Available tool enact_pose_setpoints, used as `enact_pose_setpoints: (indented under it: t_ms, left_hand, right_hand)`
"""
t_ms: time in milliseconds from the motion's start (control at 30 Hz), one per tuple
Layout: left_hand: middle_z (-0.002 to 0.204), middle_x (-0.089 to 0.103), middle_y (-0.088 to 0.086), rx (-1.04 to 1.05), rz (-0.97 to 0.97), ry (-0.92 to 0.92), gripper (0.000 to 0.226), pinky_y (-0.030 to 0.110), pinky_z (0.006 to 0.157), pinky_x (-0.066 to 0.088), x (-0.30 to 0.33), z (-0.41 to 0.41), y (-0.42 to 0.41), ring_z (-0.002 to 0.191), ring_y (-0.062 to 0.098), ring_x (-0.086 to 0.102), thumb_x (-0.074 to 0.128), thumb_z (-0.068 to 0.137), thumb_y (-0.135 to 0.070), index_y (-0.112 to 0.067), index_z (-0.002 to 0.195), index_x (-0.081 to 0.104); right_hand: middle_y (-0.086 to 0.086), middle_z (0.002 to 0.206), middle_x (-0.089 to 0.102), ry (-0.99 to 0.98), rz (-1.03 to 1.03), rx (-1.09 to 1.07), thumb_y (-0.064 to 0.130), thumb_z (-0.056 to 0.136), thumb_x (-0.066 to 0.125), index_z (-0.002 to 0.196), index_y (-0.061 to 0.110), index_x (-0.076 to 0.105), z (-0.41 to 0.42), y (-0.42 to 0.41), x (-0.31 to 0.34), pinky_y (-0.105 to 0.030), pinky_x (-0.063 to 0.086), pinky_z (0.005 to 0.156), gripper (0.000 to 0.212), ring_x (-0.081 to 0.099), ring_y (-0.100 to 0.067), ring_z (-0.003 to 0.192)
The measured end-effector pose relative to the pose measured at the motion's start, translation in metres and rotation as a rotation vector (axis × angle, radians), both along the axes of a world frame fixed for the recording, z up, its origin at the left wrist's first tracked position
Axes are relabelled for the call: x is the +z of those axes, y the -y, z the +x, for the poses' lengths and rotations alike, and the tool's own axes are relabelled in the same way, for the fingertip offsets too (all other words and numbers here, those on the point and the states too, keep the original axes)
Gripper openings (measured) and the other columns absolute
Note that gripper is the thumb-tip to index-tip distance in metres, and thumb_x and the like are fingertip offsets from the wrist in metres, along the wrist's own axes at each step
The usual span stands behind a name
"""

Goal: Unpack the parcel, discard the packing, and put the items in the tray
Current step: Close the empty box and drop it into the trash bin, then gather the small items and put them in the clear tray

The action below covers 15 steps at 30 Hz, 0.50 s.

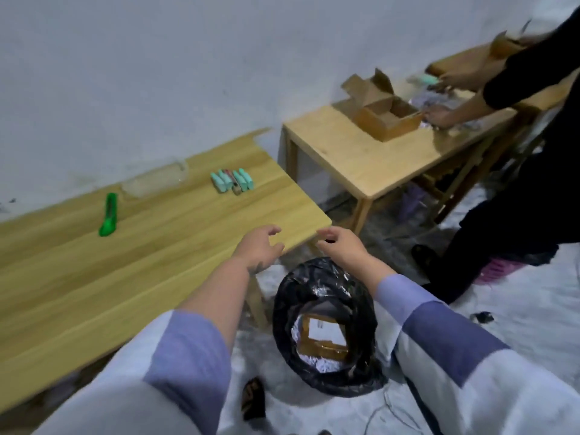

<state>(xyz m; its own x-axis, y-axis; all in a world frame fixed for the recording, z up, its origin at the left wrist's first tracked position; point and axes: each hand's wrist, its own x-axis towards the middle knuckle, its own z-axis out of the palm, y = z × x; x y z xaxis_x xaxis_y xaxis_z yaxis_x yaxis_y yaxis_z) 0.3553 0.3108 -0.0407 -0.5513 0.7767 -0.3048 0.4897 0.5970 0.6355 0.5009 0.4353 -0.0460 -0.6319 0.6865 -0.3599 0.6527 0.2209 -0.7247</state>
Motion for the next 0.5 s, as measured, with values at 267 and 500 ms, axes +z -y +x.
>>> enact_pose_setpoints:
  t_ms: [267, 500]
  left_hand:
    - [0.143, 0.047, 0.007, 0.185, 0.002, -0.161, 0.044, 0.028, 0.105, 0.031, 0.017, -0.108, 0.045, 0.132, 0.024, 0.042, 0.059, 0.09, -0.025, -0.015, 0.133, 0.051]
    - [0.144, 0.04, 0.013, 0.279, 0.044, -0.206, 0.051, 0.032, 0.11, 0.028, 0.005, -0.223, 0.064, 0.135, 0.027, 0.037, 0.061, 0.09, -0.024, -0.012, 0.136, 0.045]
  right_hand:
    - [-0.011, 0.141, 0.048, -0.004, 0.029, 0.094, 0.026, 0.091, 0.056, 0.131, 0.021, 0.053, -0.111, 0.018, 0.02, -0.033, 0.047, 0.085, 0.04, 0.058, -0.025, 0.113]
    - [-0.013, 0.133, 0.053, 0.058, 0.082, 0.066, 0.03, 0.085, 0.064, 0.134, 0.02, 0.048, -0.221, 0.017, 0.011, -0.034, 0.049, 0.089, 0.053, 0.059, -0.03, 0.11]
